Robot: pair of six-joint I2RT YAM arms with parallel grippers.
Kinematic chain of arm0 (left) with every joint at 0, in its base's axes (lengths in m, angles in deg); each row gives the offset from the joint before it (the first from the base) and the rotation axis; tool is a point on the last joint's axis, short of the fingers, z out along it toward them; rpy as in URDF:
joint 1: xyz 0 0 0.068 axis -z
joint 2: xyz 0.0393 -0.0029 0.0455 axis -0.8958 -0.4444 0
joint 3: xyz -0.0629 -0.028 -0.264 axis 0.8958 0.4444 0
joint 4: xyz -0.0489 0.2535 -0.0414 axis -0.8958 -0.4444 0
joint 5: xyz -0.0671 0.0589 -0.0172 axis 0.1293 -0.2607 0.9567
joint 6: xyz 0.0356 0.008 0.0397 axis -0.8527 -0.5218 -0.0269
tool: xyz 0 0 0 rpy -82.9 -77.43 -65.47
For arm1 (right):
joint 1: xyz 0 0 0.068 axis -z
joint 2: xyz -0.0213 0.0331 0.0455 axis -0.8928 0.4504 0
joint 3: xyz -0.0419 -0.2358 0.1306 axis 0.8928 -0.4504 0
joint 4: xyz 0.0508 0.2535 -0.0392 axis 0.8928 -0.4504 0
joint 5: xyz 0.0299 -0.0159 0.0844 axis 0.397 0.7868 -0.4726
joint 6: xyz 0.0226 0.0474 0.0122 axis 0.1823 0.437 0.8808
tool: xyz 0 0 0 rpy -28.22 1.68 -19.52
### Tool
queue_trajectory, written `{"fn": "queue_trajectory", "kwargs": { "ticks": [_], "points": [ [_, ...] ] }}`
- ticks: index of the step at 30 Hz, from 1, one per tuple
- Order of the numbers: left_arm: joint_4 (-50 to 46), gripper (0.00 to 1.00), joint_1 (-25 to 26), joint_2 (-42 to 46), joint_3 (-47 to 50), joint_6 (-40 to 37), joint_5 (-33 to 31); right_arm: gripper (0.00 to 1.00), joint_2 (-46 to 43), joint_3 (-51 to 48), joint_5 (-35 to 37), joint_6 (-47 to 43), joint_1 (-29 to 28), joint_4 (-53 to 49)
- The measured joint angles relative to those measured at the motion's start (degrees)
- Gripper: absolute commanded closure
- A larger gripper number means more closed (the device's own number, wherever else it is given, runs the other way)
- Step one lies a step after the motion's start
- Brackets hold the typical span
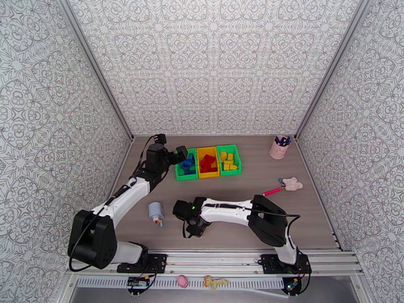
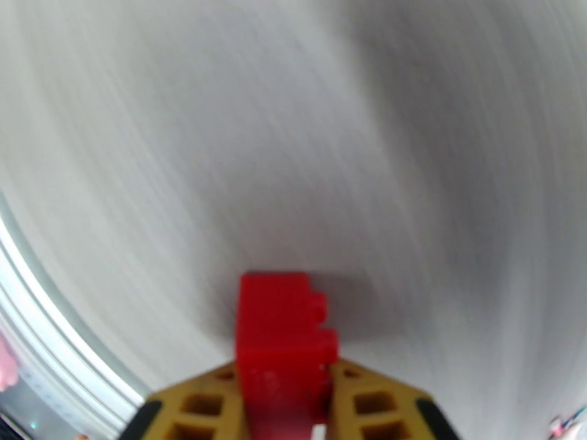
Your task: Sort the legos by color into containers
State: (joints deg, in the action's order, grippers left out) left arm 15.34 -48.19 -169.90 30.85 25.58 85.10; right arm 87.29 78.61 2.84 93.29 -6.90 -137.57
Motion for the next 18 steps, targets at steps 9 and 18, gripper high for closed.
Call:
{"fn": "queue_trajectory", "kwargs": {
  "ticks": [9, 18],
  "points": [
    [0.0, 0.00, 0.7, 3.6, 1.0, -3.1, 0.3, 0.81, -5.8, -3.2, 0.0, 1.6, 1.1, 2.3],
    [-0.4, 0.00, 3.7, 10.9, 7.1, -11.5, 1.6, 0.81, -20.5, -12.4, 1.5, 5.8, 9.8, 9.6]
  ]
}}
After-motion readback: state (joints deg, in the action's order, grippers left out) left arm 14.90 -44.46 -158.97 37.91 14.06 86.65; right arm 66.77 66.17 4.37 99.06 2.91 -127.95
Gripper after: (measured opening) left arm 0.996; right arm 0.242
